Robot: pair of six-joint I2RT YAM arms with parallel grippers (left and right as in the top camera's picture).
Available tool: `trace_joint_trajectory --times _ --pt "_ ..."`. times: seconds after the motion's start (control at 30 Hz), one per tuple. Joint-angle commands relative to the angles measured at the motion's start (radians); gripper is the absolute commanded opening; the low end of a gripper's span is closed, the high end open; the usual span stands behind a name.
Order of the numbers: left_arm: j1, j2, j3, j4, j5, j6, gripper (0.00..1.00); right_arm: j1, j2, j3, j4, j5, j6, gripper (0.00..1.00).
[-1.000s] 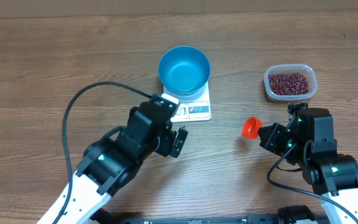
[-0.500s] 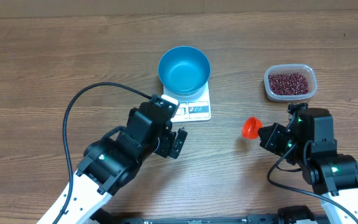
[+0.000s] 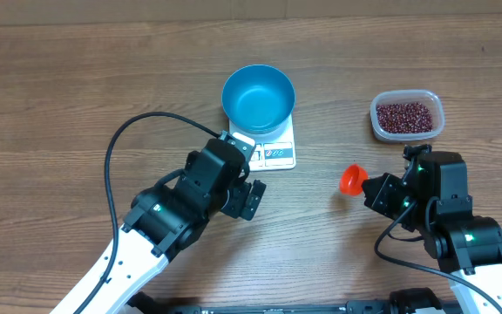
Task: Scoop item into bowl and weigh 150g on scale
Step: 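Withdraw the left gripper back from the scale toward the front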
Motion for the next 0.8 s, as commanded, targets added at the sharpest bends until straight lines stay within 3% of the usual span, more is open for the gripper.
trace_joint_trajectory --times 0.0,0.2,0.27,0.33,0.5,0.77 --pt "0.004 0.024 0.004 -0.002 0.004 -0.006 1.0 0.004 -0.003 0.032 -0.006 0.001 -0.017 0.04" --pt "0.004 0.041 0.004 -0.032 0.009 -0.004 0.99 0.004 -0.003 0.032 -0.005 0.001 -0.024 0.04" --pt "0.004 0.039 0.004 -0.04 0.027 0.046 0.99 0.004 -0.003 0.032 -0.005 0.001 -0.023 0.04" --pt "0.003 0.013 0.002 -0.028 0.03 0.129 0.99 0.004 -0.003 0.032 -0.005 0.0 -0.023 0.04" --pt "0.015 -0.101 -0.04 -0.005 -0.026 0.126 0.99 0.004 -0.003 0.032 -0.011 0.0 -0.023 0.04" --pt "0.023 -0.286 -0.306 0.264 0.001 0.046 0.99 0.004 -0.003 0.032 -0.023 0.0 -0.023 0.04"
